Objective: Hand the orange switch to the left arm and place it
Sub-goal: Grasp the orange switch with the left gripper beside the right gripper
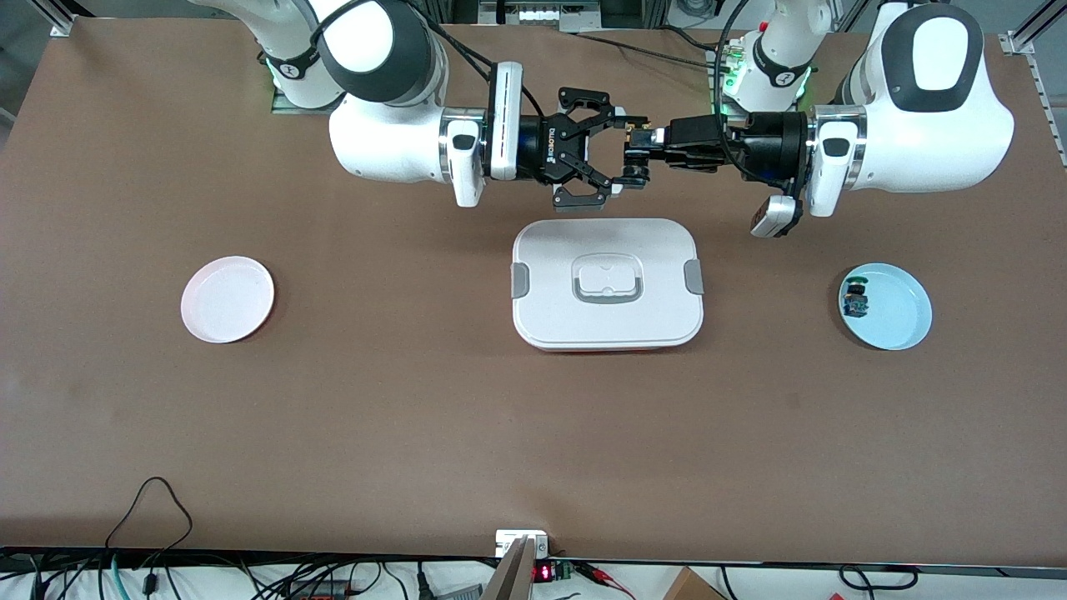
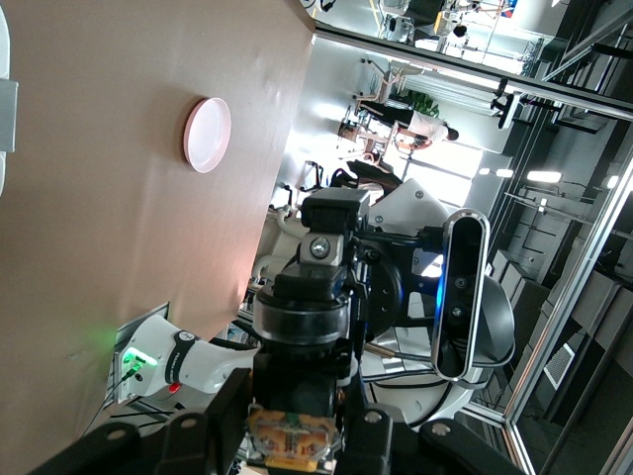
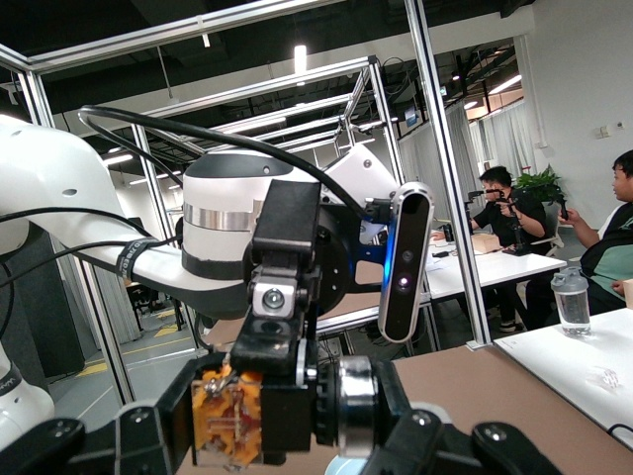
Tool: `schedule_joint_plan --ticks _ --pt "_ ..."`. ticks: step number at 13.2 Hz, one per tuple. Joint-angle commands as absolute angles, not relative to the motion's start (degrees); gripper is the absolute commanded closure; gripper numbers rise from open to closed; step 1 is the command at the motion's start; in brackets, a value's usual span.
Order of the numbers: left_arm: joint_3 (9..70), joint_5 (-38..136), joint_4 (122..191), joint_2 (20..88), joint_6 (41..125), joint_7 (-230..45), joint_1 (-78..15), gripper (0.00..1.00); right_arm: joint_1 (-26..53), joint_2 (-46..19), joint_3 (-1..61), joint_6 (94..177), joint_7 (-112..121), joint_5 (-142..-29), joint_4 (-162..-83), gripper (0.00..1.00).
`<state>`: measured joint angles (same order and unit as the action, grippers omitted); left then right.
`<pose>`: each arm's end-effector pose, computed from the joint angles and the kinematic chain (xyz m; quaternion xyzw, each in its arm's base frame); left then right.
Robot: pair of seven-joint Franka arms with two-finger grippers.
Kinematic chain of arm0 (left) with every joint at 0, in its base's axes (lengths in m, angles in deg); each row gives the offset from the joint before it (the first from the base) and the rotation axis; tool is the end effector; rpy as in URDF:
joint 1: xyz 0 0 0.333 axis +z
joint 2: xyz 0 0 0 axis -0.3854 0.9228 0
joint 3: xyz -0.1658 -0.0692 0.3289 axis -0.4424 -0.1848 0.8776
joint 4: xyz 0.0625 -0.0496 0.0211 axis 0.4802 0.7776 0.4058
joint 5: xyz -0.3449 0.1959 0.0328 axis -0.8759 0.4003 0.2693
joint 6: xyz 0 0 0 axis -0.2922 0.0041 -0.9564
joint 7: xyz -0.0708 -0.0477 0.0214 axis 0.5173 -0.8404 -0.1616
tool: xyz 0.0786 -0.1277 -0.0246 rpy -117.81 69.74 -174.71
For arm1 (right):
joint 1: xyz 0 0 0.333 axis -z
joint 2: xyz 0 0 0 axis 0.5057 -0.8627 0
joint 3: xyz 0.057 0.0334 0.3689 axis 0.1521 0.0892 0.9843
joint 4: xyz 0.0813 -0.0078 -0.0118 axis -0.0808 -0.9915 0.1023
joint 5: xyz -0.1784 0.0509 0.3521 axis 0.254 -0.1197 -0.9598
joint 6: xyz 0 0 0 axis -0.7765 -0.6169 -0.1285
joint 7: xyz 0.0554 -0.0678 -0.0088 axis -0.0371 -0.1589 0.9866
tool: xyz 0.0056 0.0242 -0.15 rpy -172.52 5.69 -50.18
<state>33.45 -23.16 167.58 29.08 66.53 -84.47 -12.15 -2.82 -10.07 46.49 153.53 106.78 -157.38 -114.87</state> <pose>0.5278 -0.2660 0.5831 0.7701 0.0730 -0.1404 0.6180 0.5279 0.5486 0.5506 -0.5600 -0.4216 -0.4554 0.5489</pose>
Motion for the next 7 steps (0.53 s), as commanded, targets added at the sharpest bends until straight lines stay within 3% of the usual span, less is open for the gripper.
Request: schedule_joint_plan --ticks 1,7 --pt "32.78 -24.48 167.47 29.44 66.09 -82.68 -11.16 1.0 -3.02 -9.8 46.63 154.08 107.85 -158.74 -114.33 0.0" --pt "33.04 -23.69 167.3 29.44 61.09 -81.81 -7.03 1.0 -1.97 -8.66 44.88 153.55 106.18 -158.3 -114.95 0.0"
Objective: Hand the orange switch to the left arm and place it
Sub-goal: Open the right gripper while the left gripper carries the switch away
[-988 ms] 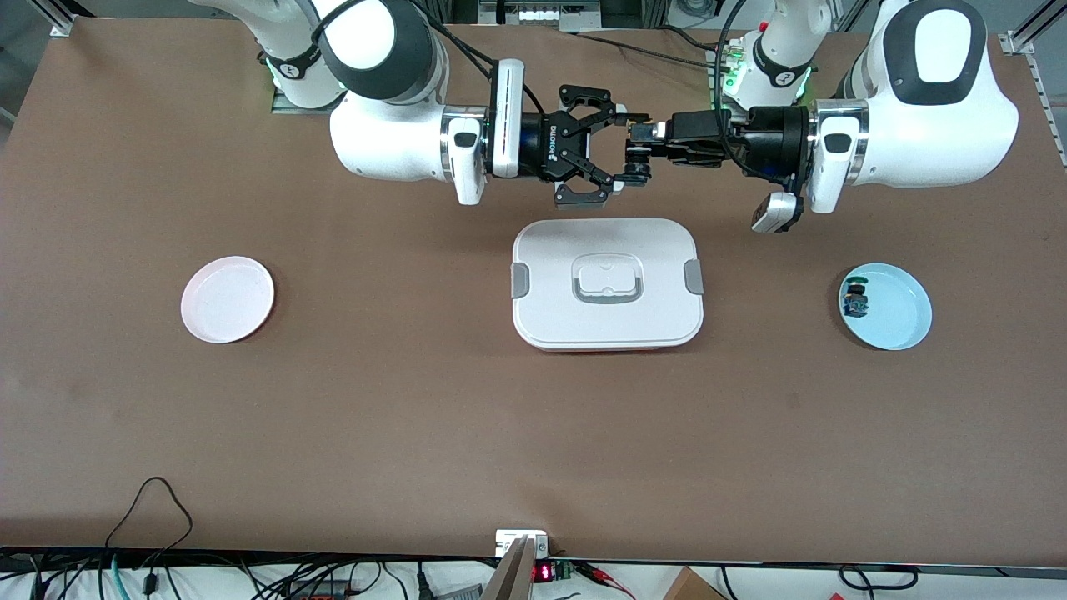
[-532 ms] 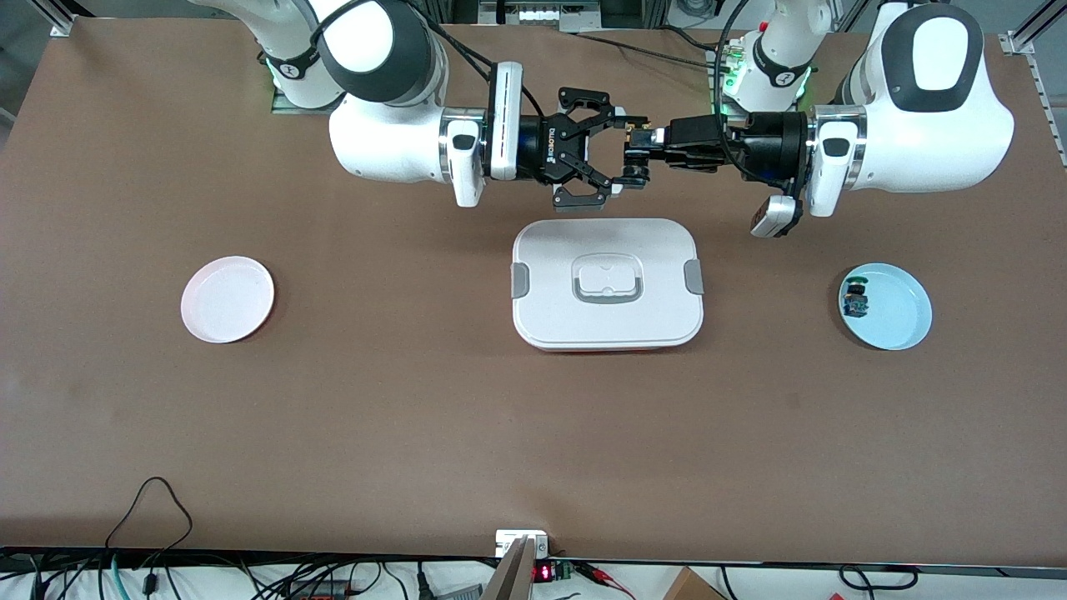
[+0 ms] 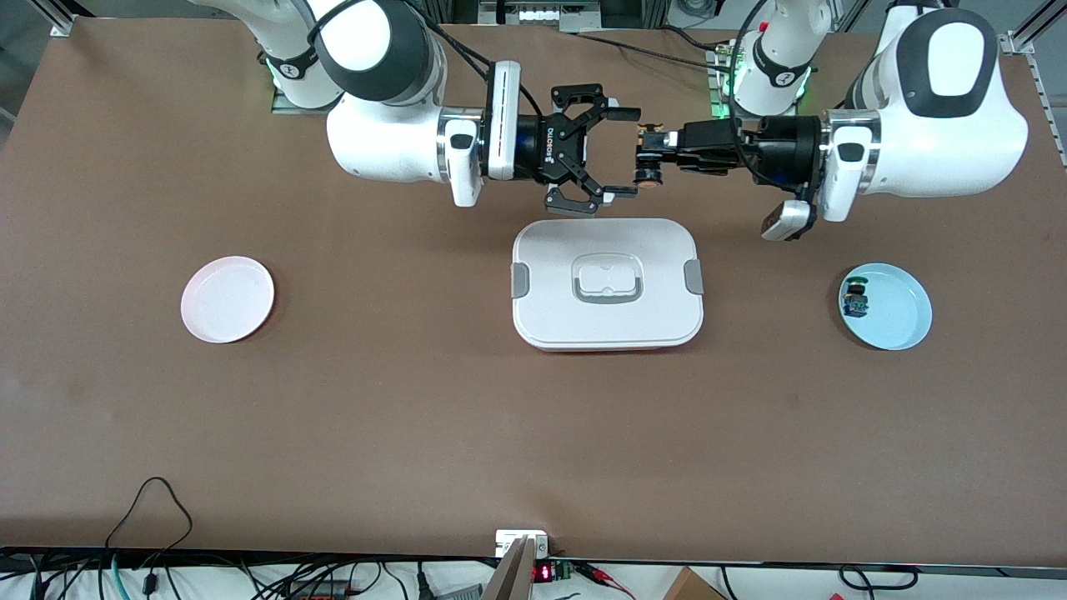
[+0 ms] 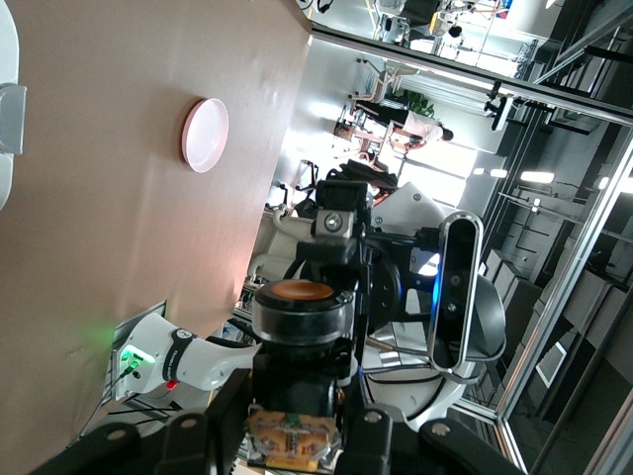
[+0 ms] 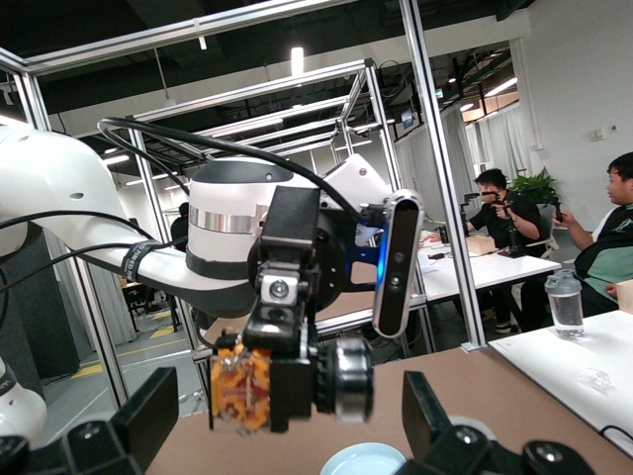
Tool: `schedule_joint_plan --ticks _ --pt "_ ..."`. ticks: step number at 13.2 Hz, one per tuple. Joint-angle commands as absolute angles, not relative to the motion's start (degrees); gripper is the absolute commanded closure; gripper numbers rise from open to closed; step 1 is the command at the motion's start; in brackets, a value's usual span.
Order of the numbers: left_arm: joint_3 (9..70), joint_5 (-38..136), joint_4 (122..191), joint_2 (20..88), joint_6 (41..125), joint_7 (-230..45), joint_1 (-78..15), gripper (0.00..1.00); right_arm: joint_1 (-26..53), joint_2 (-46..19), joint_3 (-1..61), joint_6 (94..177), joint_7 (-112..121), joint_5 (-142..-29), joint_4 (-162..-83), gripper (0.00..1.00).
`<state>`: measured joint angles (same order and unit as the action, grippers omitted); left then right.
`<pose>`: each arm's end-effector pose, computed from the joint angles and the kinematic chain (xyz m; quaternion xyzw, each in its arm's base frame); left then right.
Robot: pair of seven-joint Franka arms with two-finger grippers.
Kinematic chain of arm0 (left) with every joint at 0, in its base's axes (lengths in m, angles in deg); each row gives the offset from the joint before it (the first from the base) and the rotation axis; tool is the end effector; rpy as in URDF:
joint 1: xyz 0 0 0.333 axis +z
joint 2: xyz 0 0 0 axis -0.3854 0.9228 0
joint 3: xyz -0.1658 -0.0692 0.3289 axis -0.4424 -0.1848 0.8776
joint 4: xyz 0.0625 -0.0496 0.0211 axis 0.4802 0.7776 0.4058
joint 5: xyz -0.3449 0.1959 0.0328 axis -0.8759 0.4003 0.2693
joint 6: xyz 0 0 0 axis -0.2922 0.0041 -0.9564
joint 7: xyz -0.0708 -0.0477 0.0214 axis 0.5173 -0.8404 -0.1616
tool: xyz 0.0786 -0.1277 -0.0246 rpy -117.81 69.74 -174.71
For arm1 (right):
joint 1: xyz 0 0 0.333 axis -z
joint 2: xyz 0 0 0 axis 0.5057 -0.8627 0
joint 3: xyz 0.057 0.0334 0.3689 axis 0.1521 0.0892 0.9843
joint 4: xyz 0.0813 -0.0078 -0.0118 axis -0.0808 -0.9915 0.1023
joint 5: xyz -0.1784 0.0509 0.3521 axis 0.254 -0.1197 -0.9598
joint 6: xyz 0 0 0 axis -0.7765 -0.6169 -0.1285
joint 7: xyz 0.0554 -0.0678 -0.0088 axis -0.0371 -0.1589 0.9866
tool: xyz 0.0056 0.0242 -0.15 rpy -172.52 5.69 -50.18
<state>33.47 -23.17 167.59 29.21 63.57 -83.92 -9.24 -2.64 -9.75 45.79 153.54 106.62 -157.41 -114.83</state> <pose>0.5335 -0.2427 0.5838 0.7640 0.0737 -0.1422 0.6250 0.5344 0.5409 0.5544 -0.5620 -0.4185 -0.4608 0.5447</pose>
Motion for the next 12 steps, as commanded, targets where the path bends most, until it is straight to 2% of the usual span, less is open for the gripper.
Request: schedule_joint_plan --ticks 1,3,7,9,12 --pt "33.13 -23.17 167.38 29.53 59.68 -81.54 -5.46 1.0 -1.62 -8.04 44.44 153.46 106.35 -158.21 -115.9 0.0" --pt "33.04 -16.17 167.3 29.53 57.31 -81.28 -1.68 1.0 0.22 -6.73 44.08 151.37 106.53 -157.86 -118.28 0.0" --pt "33.04 7.96 167.3 29.62 52.91 -79.61 5.97 1.0 0.85 -6.1 34.35 134.96 105.39 -151.55 -121.36 0.0" --pt "33.13 24.22 167.65 30.23 53.16 -75.67 7.82 1.0 0.85 -6.19 29.34 127.48 102.32 -145.76 -121.54 0.0" --pt "33.13 46.38 167.65 36.98 58.49 -71.53 13.79 1.0 1.11 -5.84 24.41 119.73 95.22 -139.5 -121.36 0.0"
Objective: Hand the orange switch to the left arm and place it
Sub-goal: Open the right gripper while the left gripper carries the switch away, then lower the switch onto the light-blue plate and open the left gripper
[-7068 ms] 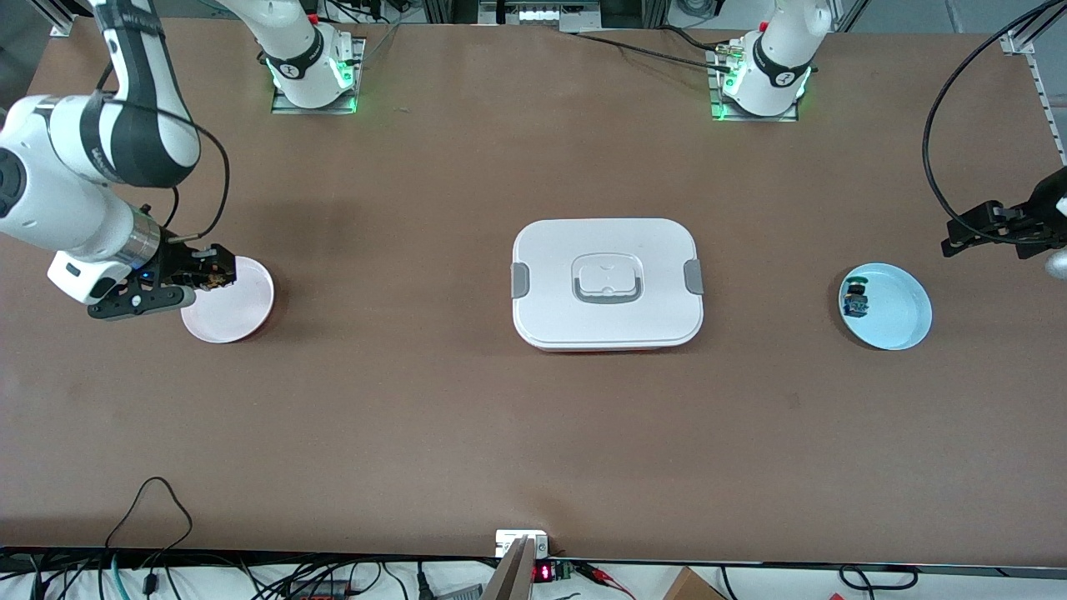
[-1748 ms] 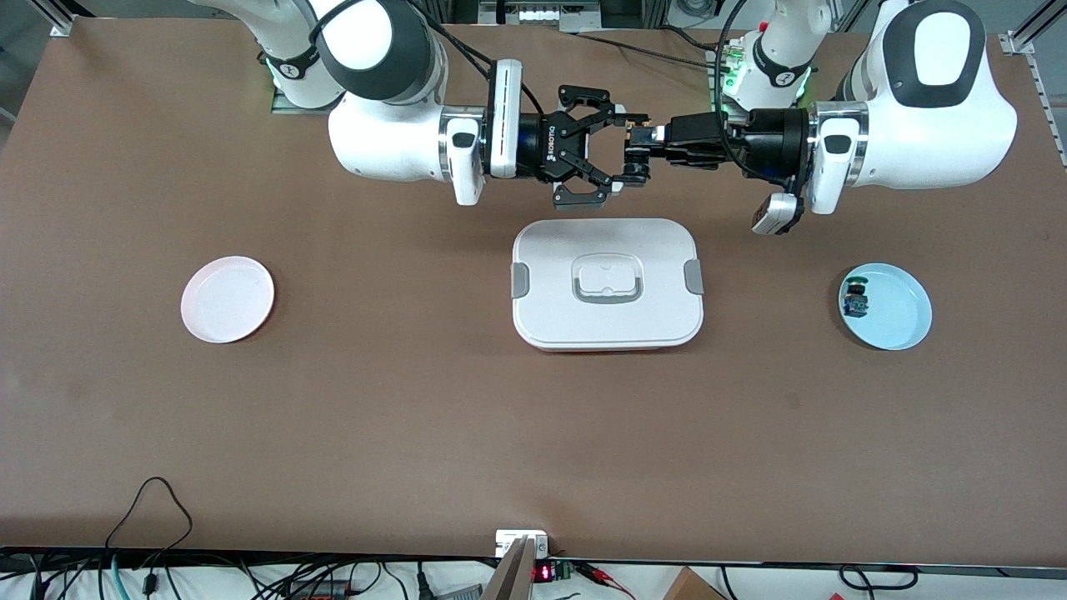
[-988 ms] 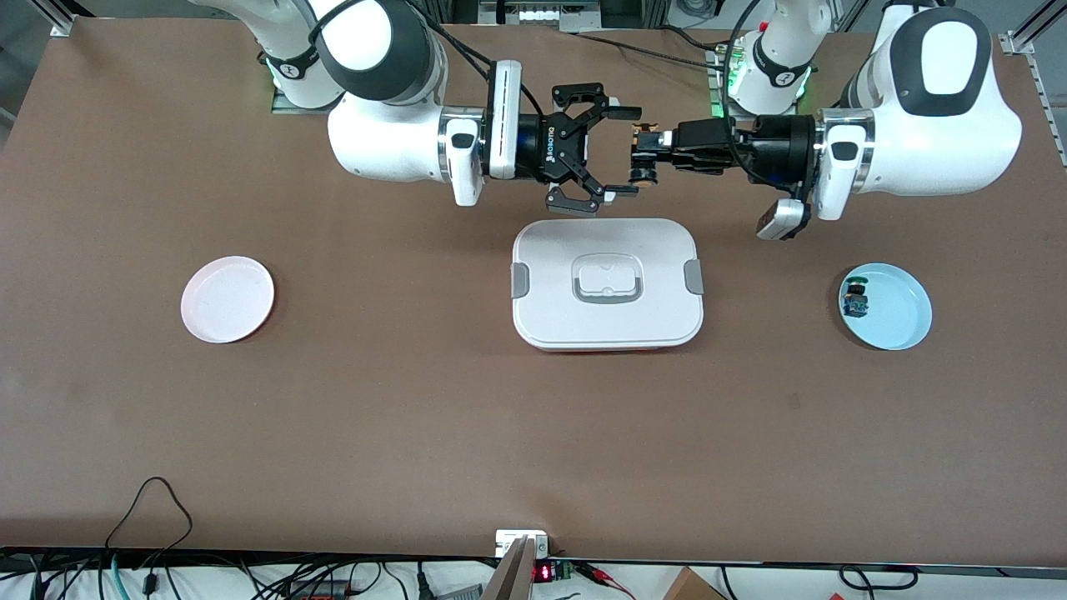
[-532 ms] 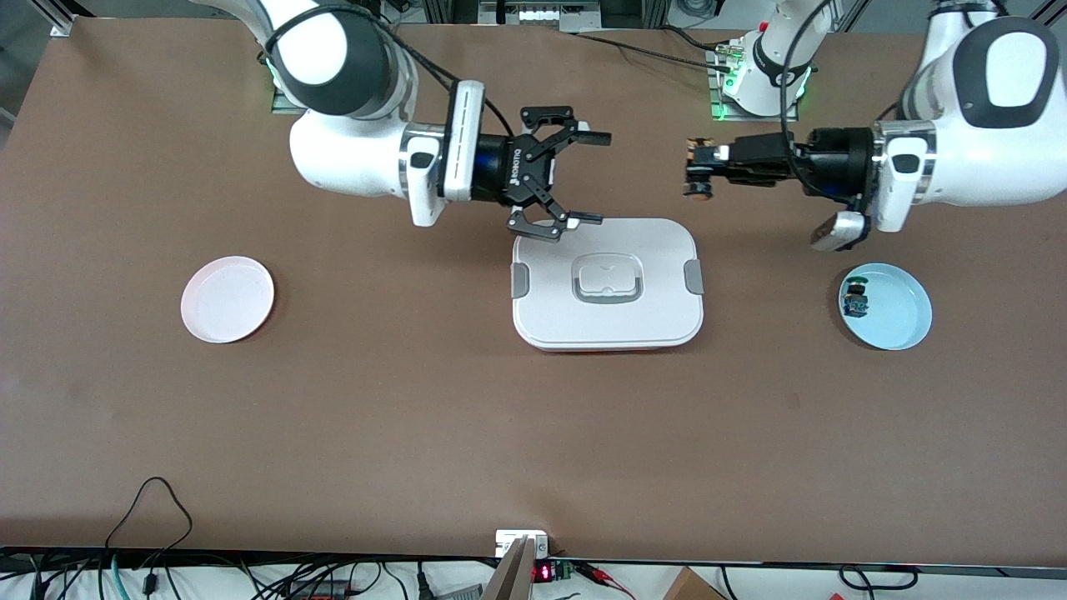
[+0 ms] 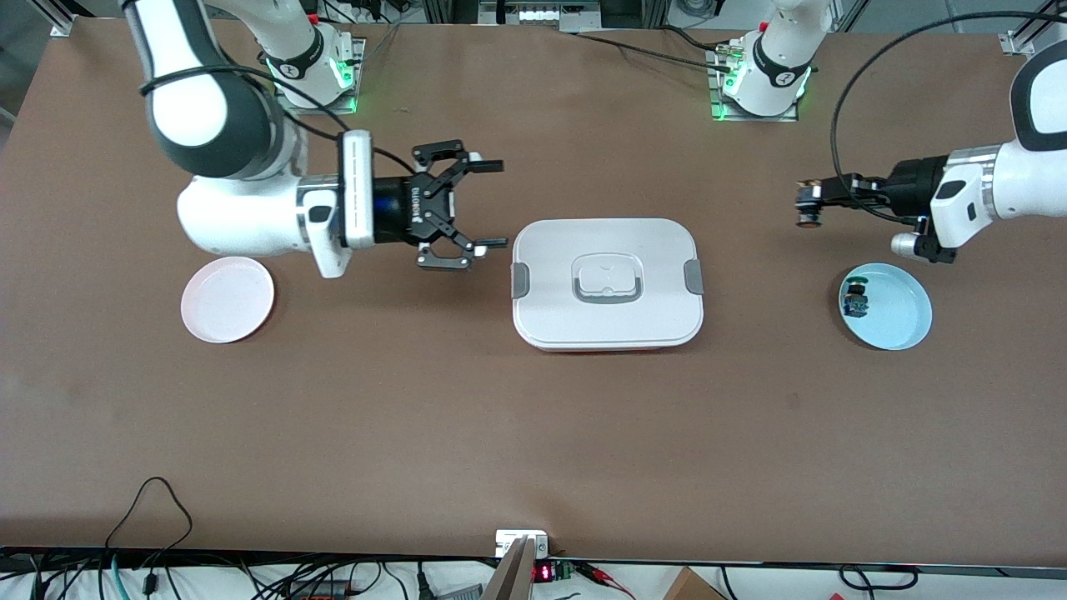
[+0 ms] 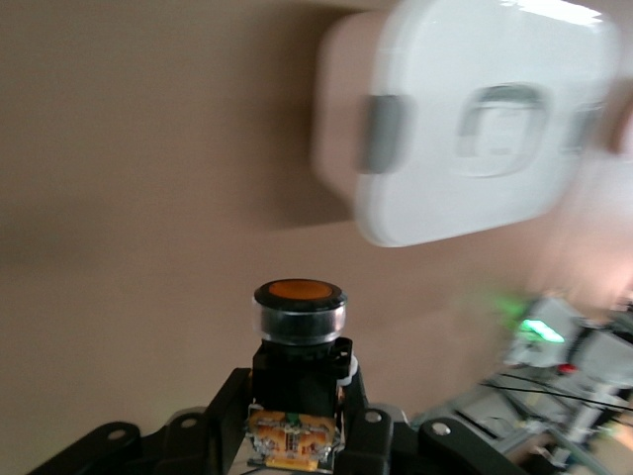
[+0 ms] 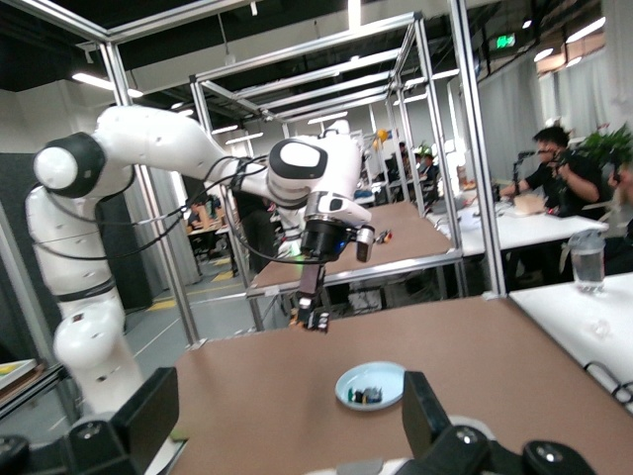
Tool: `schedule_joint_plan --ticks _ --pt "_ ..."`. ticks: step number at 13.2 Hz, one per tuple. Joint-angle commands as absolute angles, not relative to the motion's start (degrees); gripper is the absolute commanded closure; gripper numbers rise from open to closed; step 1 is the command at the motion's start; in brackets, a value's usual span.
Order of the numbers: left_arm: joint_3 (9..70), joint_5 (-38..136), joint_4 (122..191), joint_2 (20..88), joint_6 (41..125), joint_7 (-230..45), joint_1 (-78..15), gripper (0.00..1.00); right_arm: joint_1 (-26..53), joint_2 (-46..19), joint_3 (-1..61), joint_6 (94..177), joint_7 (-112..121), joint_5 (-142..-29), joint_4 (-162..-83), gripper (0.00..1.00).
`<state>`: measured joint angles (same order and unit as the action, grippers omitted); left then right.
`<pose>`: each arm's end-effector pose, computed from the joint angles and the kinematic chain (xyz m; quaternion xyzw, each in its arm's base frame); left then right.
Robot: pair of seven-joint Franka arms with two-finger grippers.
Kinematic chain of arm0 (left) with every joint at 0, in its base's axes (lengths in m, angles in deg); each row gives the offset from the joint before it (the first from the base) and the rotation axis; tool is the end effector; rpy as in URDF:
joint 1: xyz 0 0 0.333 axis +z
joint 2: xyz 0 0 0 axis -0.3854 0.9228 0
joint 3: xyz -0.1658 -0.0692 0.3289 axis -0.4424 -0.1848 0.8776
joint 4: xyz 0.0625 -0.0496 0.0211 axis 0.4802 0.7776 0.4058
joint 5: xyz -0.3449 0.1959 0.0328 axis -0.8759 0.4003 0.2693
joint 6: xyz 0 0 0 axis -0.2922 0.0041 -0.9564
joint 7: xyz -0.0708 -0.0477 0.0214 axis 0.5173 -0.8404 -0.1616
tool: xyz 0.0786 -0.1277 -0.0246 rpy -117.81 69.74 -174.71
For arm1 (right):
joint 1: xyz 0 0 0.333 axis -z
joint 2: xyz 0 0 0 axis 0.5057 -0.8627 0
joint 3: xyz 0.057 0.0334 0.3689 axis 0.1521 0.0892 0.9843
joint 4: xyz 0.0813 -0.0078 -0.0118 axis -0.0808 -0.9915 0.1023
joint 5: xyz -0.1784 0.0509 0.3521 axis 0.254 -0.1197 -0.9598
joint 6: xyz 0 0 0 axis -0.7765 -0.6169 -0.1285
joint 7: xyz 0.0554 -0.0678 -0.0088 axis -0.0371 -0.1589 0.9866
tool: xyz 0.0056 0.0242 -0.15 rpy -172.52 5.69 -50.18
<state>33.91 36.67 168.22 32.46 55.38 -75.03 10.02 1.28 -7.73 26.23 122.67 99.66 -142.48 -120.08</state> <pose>0.5118 0.0253 0.4480 0.9548 0.0165 -0.1848 0.2321 0.6013 0.3714 0.5336 -0.5451 -0.4903 -0.3850 0.5606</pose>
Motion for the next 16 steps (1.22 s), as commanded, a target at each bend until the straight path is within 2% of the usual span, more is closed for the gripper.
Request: schedule_joint_plan --ticks 1,7,9,14,15,16 --pt "33.13 52.37 167.65 39.96 61.4 -70.04 15.29 1.0 1.11 -5.75 23.17 117.8 92.14 -138.53 -121.28 0.0" --pt "33.48 78.49 167.47 54.29 79.34 -77.28 18.29 1.0 3.04 -4.7 21.23 114.18 79.74 -128.53 -120.84 0.0" --pt "33.3 82.99 166.77 57.12 80.15 -81.7 17.5 1.0 3.4 -4.61 20.62 111.73 73.78 -123.69 -120.84 0.0" --pt "33.3 88.28 161.33 64.06 82.25 -84.44 16.27 1.0 3.75 -4.35 17.8 112.42 53.67 -114.19 -120.75 0.0" --pt "33.39 88.37 161.15 65.03 83.21 -84.44 16.27 0.98 3.75 -4.35 16.67 112.42 49.53 -112.78 -120.75 0.0" --pt "33.39 88.37 160.8 65.91 83.4 -84.53 16.18 0.91 3.75 -4.35 15.35 112.42 45.22 -110.59 -120.66 0.0"
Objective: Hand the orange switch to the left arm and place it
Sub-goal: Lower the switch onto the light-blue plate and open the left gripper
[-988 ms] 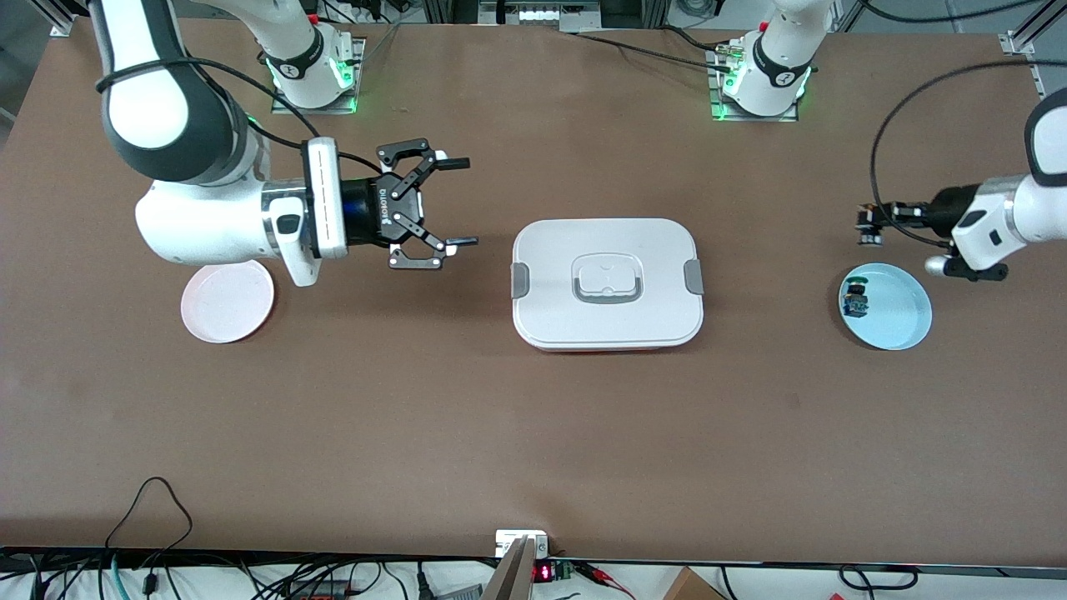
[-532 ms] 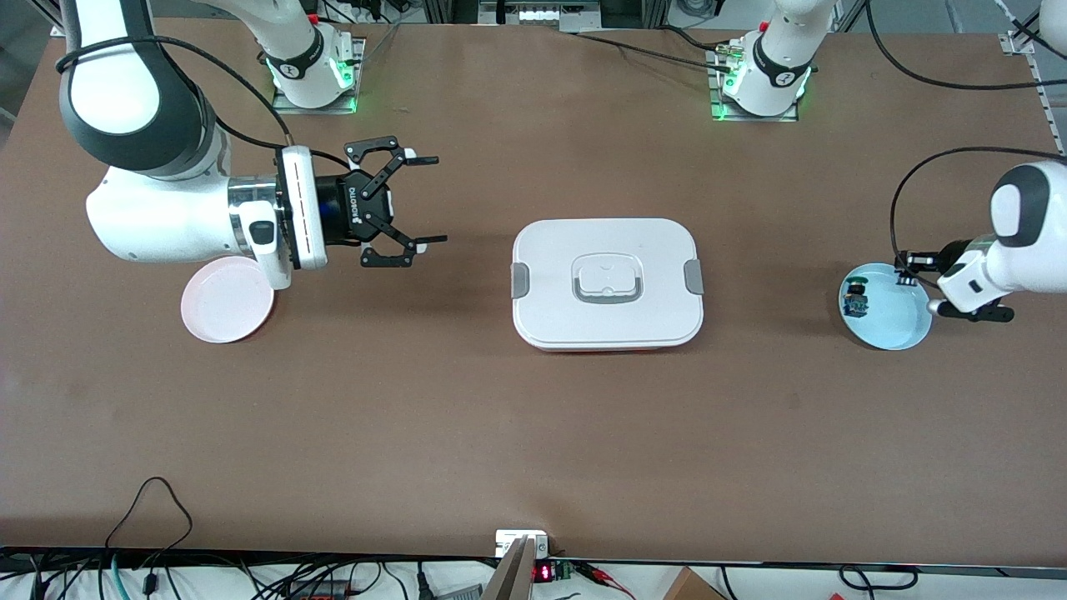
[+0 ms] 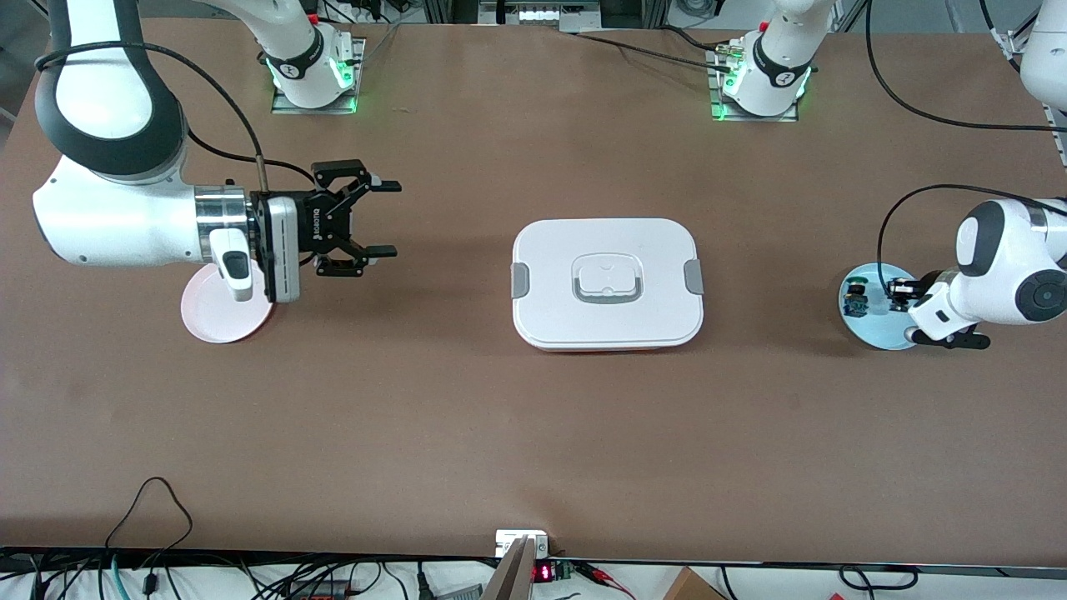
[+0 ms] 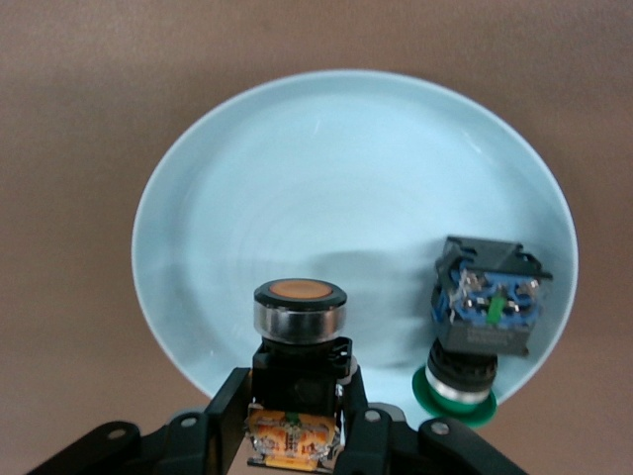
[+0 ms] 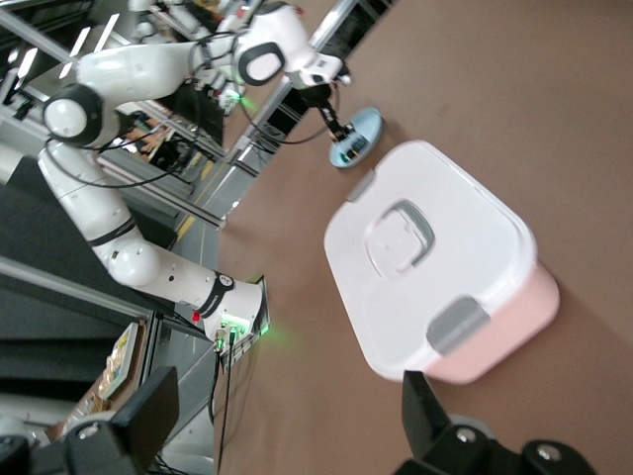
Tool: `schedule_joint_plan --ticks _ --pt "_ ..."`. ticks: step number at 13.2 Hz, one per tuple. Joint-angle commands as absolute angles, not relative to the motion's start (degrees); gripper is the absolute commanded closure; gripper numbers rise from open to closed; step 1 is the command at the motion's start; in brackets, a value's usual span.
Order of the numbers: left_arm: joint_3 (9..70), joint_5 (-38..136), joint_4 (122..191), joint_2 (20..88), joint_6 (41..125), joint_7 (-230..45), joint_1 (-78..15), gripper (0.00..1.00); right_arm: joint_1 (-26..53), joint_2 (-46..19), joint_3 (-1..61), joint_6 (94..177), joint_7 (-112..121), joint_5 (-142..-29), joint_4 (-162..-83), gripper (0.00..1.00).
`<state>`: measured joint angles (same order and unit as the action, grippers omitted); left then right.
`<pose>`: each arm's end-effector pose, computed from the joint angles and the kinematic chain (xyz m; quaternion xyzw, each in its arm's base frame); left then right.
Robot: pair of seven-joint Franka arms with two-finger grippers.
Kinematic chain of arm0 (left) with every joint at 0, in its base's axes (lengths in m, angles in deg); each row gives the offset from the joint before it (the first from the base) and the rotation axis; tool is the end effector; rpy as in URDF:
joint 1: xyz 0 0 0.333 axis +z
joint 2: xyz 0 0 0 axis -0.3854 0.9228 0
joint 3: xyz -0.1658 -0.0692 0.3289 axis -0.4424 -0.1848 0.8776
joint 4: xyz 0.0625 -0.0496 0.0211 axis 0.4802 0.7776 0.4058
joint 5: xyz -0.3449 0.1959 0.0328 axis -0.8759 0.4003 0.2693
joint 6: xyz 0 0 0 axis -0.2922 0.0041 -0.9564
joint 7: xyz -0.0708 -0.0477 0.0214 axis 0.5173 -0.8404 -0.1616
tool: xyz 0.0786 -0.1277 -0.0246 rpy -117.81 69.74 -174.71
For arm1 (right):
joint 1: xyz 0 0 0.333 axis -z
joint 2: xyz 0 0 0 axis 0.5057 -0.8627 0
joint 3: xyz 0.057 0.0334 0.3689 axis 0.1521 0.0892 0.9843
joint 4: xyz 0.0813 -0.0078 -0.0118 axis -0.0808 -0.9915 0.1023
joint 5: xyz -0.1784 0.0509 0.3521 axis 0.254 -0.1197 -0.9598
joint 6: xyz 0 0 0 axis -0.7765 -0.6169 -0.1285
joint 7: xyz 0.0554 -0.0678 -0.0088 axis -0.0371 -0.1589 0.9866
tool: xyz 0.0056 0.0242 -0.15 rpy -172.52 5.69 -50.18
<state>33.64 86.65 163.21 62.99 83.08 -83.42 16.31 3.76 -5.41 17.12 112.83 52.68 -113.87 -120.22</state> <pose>0.5846 0.2127 0.1972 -0.9823 0.0345 0.1774 0.0498 0.6024 0.2458 0.5042 -0.7904 -0.3394 -0.0613 0.5063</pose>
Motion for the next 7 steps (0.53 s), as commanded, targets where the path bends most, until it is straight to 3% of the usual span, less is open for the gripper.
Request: schedule_joint_plan --ticks 1,2,3,4,7 --pt "33.39 88.37 159.49 67.05 83.31 -84.53 15.74 0.81 3.75 -4.35 14.3 112.59 42.13 -108.22 -120.57 0.0" --pt "33.39 88.29 159.04 67.49 83.31 -84.53 15.31 0.7 3.75 -4.35 13.5 114.07 39.41 -104.37 -120.22 0.0" --pt "33.3 88.29 159.03 67.5 83.23 -84.44 15.39 0.41 3.75 -4.26 13.32 116.96 36.51 -100.16 -119.7 0.0" --pt "33.22 87.68 158.95 67.32 83.22 -83.66 16.17 0.0 3.75 -4.35 13.32 117.95 32.65 -96.02 -119.0 0.0" --pt "32.6 82.24 157.72 64.96 81.83 -83.91 17.06 0.0 2.96 -4.43 13.67 118.04 19.91 -83.73 -115.75 0.0"
